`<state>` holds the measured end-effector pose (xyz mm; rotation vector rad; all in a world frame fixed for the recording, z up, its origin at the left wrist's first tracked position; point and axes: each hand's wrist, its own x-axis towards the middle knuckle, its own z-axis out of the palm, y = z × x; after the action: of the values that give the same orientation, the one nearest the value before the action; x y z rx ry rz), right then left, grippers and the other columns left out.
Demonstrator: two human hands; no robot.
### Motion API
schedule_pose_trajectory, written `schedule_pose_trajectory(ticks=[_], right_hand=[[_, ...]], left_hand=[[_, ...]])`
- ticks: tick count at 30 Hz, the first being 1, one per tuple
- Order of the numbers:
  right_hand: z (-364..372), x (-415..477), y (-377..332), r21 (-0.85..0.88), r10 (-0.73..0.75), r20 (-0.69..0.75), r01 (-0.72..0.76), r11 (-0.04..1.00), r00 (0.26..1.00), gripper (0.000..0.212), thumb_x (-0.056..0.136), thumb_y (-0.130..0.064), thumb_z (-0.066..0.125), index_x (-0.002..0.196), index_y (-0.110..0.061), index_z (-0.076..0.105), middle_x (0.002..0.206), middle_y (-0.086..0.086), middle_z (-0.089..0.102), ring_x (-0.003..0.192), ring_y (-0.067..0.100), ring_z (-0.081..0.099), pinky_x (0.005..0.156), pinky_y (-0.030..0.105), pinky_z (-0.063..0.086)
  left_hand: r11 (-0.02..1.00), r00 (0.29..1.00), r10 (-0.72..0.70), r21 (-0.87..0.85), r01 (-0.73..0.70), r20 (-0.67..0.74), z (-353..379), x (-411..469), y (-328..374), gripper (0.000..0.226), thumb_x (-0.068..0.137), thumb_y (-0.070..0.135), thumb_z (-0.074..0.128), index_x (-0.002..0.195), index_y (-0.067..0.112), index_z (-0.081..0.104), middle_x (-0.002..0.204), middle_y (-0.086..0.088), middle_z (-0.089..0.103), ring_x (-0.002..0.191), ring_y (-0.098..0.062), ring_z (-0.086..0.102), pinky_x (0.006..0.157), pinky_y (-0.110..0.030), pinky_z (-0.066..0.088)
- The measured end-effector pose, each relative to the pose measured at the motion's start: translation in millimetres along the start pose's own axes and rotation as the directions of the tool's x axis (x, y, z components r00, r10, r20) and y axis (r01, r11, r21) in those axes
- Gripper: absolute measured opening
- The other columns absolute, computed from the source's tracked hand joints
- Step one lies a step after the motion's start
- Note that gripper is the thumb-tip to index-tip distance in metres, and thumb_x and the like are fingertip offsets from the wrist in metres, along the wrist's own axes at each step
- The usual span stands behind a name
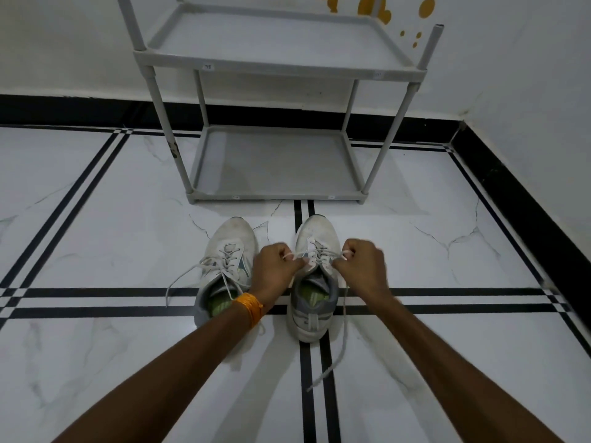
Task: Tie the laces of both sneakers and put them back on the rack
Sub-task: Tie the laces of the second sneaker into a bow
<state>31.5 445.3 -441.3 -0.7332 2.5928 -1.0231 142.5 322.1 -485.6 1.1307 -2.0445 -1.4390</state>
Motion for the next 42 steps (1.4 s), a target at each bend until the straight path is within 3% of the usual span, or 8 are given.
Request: schedule_pose_trajectory(ticks=[8,12,16,21,24,27,37,42], right_hand=[[-88,38,-80,-0.119,-0.282,0.258,0.320,0.940,0.924,0.040,0.088,-0.038,0.067,0.061,-0.013,0.050,0.056,0.003,0.046,0.051,0.014,0.043,0.059,0.031,0.039],[-98,41,-128,-0.034,-0.433,0.279,0.460,0.887,0.857,0.041,0.092,-0.035,0.063,0.062,-0.011,0.050,0.055,0.003,0.042,0.051,0.014,0.042,0.061,0.036,0.044],[-101,38,-149,0.024,-0.523,0.225,0.532,0.846,0.822,0.037,0.094,-0.035,0.061,0.065,-0.012,0.054,0.060,0.003,0.052,0.056,0.014,0.051,0.063,0.031,0.048],[-96,46,-121,0.115,-0.422,-0.003,0.420,0.900,0.906,0.019,0.092,-0.008,0.053,0.104,-0.014,0.066,0.107,0.005,0.065,0.095,0.016,0.061,0.085,0.035,0.053],[-96,35,-94,0.131,-0.288,0.178,0.267,0.955,0.941,0.033,0.082,0.003,0.058,0.104,-0.019,0.068,0.098,0.003,0.065,0.085,0.010,0.061,0.077,0.033,0.053],[-86,16,-84,0.215,-0.290,0.429,0.215,0.953,0.856,0.015,0.083,-0.007,0.071,0.093,-0.018,0.073,0.080,0.000,0.070,0.074,0.009,0.063,0.068,0.024,0.049],[-101,20,-98,0.721,-0.304,0.245,0.036,0.692,0.920,0.021,0.094,-0.017,0.057,0.075,-0.010,0.056,0.061,0.001,0.035,0.053,0.012,0.035,0.051,0.026,0.026],[-109,22,-141,0.795,-0.463,0.181,0.148,0.589,0.868,0.017,0.099,-0.018,0.054,0.087,-0.007,0.057,0.064,0.002,0.048,0.056,0.013,0.049,0.047,0.023,0.042]], left_hand=[[0.778,0.761,0.448,0.215,-0.590,0.468,-61,1,101,0.036,0.084,0.042,0.069,0.074,0.009,0.062,0.076,-0.007,0.067,0.068,-0.017,0.065,0.065,-0.041,0.052],[0.338,0.496,0.532,0.365,-0.867,0.686,-52,2,142,0.031,0.091,0.044,0.059,0.090,0.013,0.063,0.094,0.001,0.067,0.080,-0.016,0.064,0.065,-0.033,0.049],[-0.041,0.543,0.466,0.630,-0.775,0.699,-54,19,161,0.030,0.094,0.041,0.053,0.102,0.014,0.064,0.104,-0.005,0.068,0.091,-0.026,0.065,0.069,-0.034,0.047],[0.570,0.760,0.325,0.524,-0.632,0.562,-62,31,171,0.036,0.086,0.038,0.066,0.061,0.017,0.051,0.059,0.002,0.047,0.057,-0.018,0.046,0.056,-0.028,0.032],[0.917,0.832,0.152,0.237,-0.320,0.534,-61,25,170,0.031,0.088,0.031,0.065,0.069,0.009,0.056,0.058,-0.001,0.043,0.047,-0.013,0.035,0.041,-0.020,0.028],[0.976,0.846,0.071,0.136,-0.167,0.529,-66,26,168,0.026,0.090,0.025,0.060,0.069,0.010,0.055,0.056,0.000,0.039,0.045,-0.011,0.030,0.038,-0.018,0.025],[0.927,0.831,0.182,-0.373,0.033,0.526,-79,27,157,0.038,0.075,0.011,0.079,0.101,0.012,0.051,0.066,0.005,0.046,0.053,-0.007,0.038,0.051,-0.021,0.032],[0.971,0.935,0.235,-0.107,-0.214,0.266,-55,13,152,0.055,0.062,-0.010,0.078,0.105,0.011,0.051,0.076,-0.006,0.048,0.066,-0.021,0.047,0.054,-0.034,0.045]])
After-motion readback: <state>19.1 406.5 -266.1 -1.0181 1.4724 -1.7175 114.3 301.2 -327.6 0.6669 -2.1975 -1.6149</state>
